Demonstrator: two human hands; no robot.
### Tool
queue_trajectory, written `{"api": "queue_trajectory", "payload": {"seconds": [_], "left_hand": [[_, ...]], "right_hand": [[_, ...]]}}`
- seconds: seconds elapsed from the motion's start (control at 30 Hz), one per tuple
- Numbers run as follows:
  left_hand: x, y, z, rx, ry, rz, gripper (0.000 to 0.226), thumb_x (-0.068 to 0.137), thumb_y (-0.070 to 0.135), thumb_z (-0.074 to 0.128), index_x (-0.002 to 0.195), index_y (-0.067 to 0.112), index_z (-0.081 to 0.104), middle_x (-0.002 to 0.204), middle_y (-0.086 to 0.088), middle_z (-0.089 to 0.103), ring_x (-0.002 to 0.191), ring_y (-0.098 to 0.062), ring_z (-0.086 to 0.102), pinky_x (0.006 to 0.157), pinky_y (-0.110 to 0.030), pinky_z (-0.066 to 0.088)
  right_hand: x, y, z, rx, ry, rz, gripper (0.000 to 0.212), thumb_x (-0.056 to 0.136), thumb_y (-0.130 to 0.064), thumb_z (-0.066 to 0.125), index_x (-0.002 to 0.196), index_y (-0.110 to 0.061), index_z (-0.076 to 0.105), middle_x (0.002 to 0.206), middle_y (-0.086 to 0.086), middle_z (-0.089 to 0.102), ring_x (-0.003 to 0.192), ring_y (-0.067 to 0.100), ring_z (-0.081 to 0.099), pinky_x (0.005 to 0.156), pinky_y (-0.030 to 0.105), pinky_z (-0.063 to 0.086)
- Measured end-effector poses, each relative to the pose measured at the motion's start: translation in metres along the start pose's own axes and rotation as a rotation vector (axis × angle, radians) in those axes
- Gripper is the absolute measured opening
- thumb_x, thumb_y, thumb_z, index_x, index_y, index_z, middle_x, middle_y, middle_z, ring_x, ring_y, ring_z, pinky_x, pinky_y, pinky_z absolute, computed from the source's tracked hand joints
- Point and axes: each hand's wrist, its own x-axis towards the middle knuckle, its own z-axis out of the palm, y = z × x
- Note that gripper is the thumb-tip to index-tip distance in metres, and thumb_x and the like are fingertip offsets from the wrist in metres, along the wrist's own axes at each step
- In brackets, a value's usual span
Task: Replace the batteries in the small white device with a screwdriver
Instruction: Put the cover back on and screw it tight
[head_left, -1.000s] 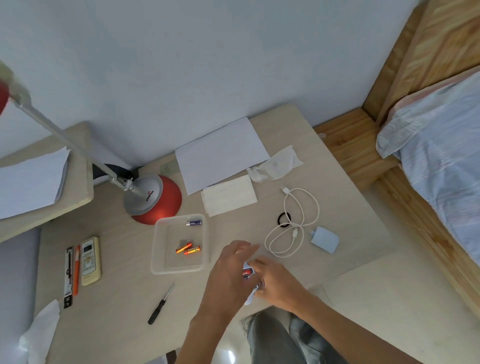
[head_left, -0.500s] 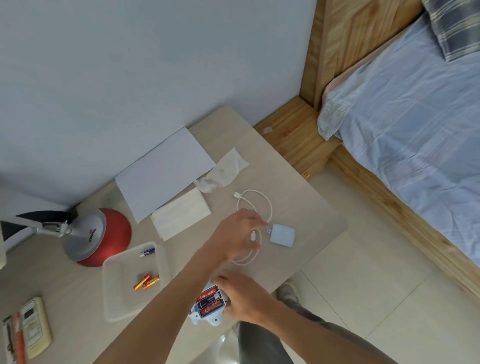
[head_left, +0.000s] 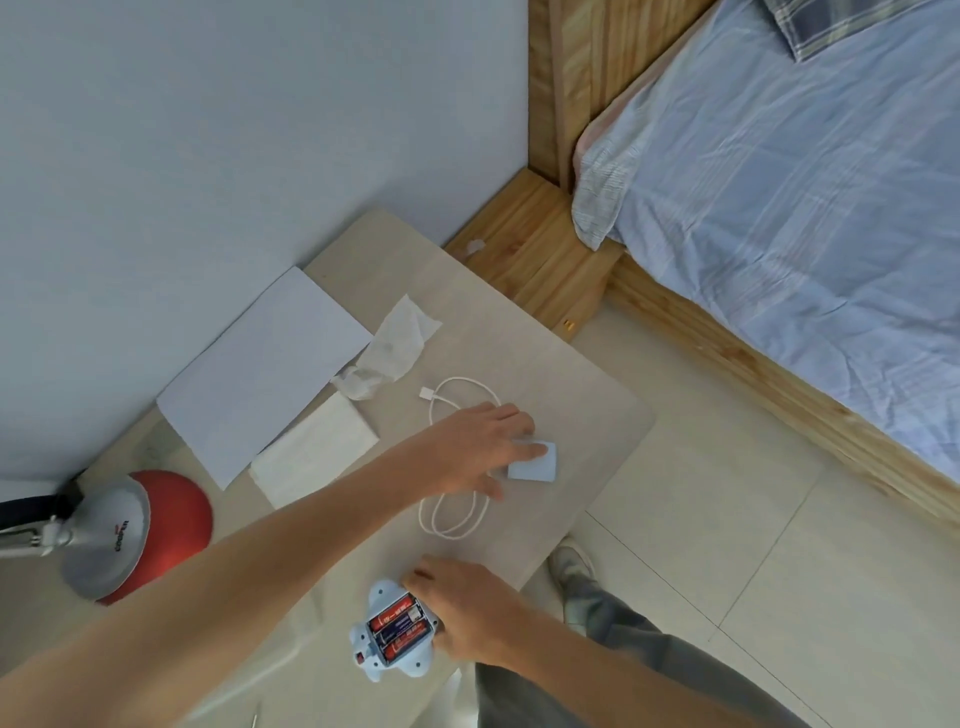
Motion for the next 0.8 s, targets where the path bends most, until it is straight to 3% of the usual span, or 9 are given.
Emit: {"api": "queue_trajectory", "payload": {"seconds": [0.17, 0.3, 0.4, 0.63, 0.8], "left_hand": [[0.020, 0.003, 0.004, -0.029, 0.026, -0.022, 0.081, 0.080, 0.057, 0.082, 0.149, 0.023, 0.054, 0.129, -0.005, 0.060, 0.113, -0.025, 0.057, 0.098, -0.040, 0.047], [0.025, 0.008, 0.013, -0.119, 0.005, -0.085, 0.071, 0.082, 0.041, 0.083, 0.145, 0.022, 0.057, 0.125, -0.004, 0.057, 0.109, -0.024, 0.057, 0.089, -0.036, 0.049], [0.019, 0.009, 0.013, -0.222, 0.020, -0.144, 0.068, 0.084, 0.031, 0.082, 0.146, 0.020, 0.056, 0.128, -0.004, 0.055, 0.114, -0.024, 0.055, 0.089, -0.042, 0.056], [-0.027, 0.013, -0.022, -0.439, 0.241, -0.312, 0.064, 0.085, 0.021, 0.079, 0.146, 0.024, 0.059, 0.125, 0.003, 0.055, 0.116, -0.015, 0.051, 0.088, -0.034, 0.053], [-0.099, 0.027, -0.041, -0.482, 0.377, -0.479, 0.067, 0.085, 0.026, 0.081, 0.148, 0.030, 0.057, 0.129, 0.006, 0.053, 0.119, -0.013, 0.054, 0.092, -0.034, 0.057]], "right_hand": [[0.000, -0.001, 0.001, 0.014, 0.004, 0.008, 0.049, 0.083, -0.005, 0.079, 0.127, -0.010, 0.057, 0.115, 0.007, 0.055, 0.096, 0.032, 0.061, 0.079, 0.047, 0.057], [0.000, -0.001, 0.004, 0.010, 0.000, 0.002, 0.057, 0.082, -0.009, 0.085, 0.131, -0.009, 0.056, 0.117, 0.009, 0.055, 0.098, 0.033, 0.063, 0.082, 0.048, 0.058], [0.000, -0.002, 0.003, 0.009, 0.013, 0.011, 0.054, 0.082, -0.008, 0.084, 0.129, -0.009, 0.057, 0.116, 0.008, 0.055, 0.096, 0.032, 0.062, 0.081, 0.048, 0.058], [0.001, -0.001, 0.003, -0.003, 0.026, 0.045, 0.047, 0.086, -0.012, 0.082, 0.127, -0.013, 0.058, 0.116, 0.005, 0.057, 0.098, 0.031, 0.064, 0.086, 0.045, 0.059], [0.003, 0.002, -0.004, 0.009, -0.003, 0.053, 0.039, 0.089, -0.019, 0.080, 0.123, -0.016, 0.061, 0.115, 0.001, 0.059, 0.100, 0.024, 0.064, 0.090, 0.039, 0.057]]}}
